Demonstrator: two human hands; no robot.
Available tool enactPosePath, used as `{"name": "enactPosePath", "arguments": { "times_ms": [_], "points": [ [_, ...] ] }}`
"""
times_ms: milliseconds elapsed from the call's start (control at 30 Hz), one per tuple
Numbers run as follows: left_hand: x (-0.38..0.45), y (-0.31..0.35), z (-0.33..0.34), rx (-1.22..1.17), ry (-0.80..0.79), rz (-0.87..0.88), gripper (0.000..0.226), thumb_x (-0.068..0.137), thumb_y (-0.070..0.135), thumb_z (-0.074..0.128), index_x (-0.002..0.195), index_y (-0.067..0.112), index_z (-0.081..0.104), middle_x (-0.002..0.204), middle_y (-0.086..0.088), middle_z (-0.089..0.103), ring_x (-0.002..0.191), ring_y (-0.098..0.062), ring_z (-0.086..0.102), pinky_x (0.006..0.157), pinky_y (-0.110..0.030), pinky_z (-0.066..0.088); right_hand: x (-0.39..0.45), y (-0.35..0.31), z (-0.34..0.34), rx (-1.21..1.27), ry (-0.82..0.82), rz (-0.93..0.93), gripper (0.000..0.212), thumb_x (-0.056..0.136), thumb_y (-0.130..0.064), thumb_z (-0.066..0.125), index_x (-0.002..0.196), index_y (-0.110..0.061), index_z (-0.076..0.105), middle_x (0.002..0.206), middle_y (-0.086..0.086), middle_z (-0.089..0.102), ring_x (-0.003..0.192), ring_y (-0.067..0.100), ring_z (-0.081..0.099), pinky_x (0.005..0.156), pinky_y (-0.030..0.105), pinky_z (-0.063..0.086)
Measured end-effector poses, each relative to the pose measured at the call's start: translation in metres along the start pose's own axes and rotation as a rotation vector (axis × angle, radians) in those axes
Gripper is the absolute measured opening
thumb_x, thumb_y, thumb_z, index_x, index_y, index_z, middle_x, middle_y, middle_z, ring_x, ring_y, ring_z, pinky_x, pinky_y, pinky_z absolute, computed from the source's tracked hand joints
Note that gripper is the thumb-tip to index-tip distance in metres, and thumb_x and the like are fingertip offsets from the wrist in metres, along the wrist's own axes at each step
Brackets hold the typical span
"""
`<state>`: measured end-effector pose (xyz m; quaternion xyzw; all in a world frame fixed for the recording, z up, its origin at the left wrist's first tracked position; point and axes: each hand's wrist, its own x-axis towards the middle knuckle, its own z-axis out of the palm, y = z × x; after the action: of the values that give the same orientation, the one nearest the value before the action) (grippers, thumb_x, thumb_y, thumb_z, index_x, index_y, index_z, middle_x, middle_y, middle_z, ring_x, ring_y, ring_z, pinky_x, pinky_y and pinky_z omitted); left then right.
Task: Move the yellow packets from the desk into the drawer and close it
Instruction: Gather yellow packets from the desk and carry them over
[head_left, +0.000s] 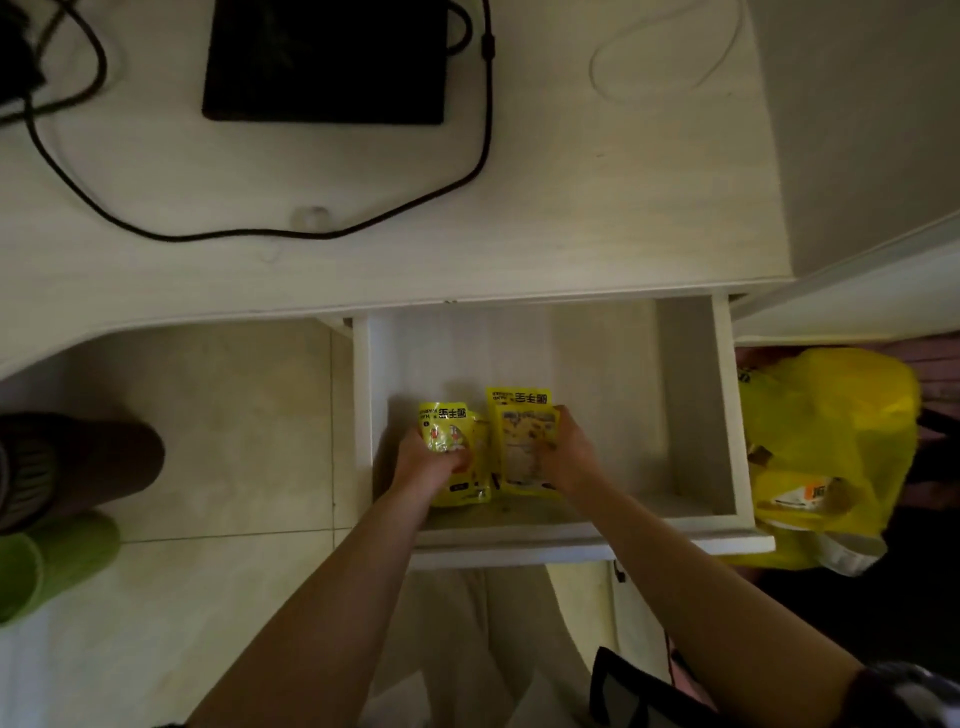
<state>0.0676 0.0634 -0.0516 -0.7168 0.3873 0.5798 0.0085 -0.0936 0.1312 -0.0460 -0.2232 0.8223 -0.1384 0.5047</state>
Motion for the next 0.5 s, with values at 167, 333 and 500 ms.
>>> {"name": "enactPosePath", "arguments": {
  "times_ms": [167, 333, 500],
  "points": [
    [0.010, -0.007, 0.004, 0.080, -0.028, 0.015, 0.044, 0.073, 0.006, 0.076, 0.114, 0.006, 0.061, 0.102, -0.011, 0.067, 0.083, -0.019, 0.061, 0.052, -0.019, 0.041, 0.007, 0.010, -0.004, -0.041, 0.004, 0.012, 0.046, 0.089, -0.001, 0.044, 0.130, -0.020, 0.038, 0.109, 0.014, 0.061, 0.097, 0.036, 0.060, 0.080, 0.049, 0.055],
    [0.014, -0.009, 0.003, 0.154, -0.008, 0.028, 0.034, 0.073, 0.011, 0.078, 0.105, 0.006, 0.067, 0.098, -0.012, 0.070, 0.084, -0.022, 0.064, 0.068, -0.025, 0.045, 0.013, 0.017, -0.012, -0.095, -0.016, 0.057, 0.040, 0.084, -0.002, 0.049, 0.121, -0.015, 0.048, 0.112, 0.014, 0.064, 0.099, 0.033, 0.061, 0.081, 0.042, 0.055],
    [0.016, -0.011, -0.002, 0.174, 0.006, 0.055, 0.043, 0.074, 0.016, 0.079, 0.112, 0.008, 0.064, 0.107, -0.010, 0.070, 0.098, -0.024, 0.065, 0.081, -0.033, 0.052, 0.014, 0.021, -0.020, -0.095, -0.032, 0.083, 0.036, 0.088, -0.012, 0.056, 0.123, -0.011, 0.050, 0.116, 0.012, 0.062, 0.098, 0.027, 0.058, 0.073, 0.030, 0.046]
  ]
}}
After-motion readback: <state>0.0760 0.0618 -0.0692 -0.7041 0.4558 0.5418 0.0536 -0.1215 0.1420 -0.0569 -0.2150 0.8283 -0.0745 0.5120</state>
